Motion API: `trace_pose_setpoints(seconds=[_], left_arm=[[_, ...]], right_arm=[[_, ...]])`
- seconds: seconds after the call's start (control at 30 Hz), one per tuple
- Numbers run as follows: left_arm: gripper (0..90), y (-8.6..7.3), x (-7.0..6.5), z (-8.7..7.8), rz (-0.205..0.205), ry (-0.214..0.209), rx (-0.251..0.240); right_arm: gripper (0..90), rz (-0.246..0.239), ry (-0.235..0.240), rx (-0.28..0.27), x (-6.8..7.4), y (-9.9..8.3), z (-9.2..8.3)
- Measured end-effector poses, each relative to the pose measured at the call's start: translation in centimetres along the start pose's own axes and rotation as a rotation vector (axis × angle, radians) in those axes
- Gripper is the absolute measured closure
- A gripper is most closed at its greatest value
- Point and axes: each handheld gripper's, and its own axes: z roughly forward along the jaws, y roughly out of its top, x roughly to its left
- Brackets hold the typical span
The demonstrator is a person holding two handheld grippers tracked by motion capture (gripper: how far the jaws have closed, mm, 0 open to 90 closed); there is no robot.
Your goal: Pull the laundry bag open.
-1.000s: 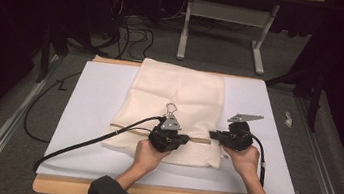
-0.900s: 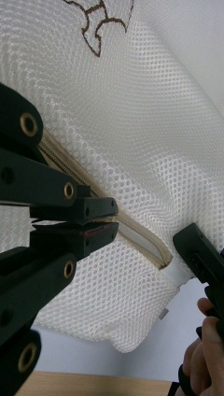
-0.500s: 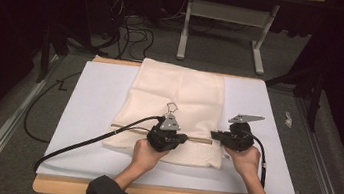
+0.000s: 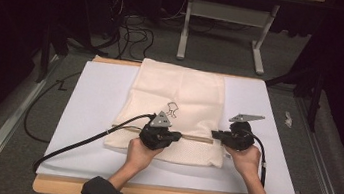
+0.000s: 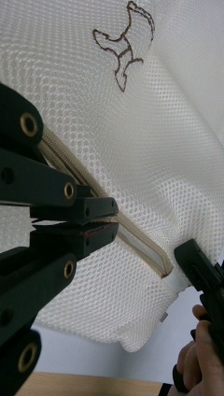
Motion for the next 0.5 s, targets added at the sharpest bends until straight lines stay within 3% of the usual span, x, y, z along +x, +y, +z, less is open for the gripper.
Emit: trace_pose_setpoints(seconds=[0.3, 0.4, 0.5], left_arm=[[87.2, -0.13, 0.62, -0.87, -0.008, 0.025, -0.005], [87.2, -0.19, 0.79, -0.85, -0.03, 0.013, -0.005], [87.2, -0.19, 0.76, -0.9, -0.027, 0.012, -0.006]], right_arm=[[88.6, 0.025, -0.012, -0.008, -0.49, -0.15, -0.12], [88.6, 0.017, -0.016, -0.005, -0.44, -0.15, -0.08], [88.6, 0.016, -0.022, -0.005, -0.33, -0.18, -0.15]])
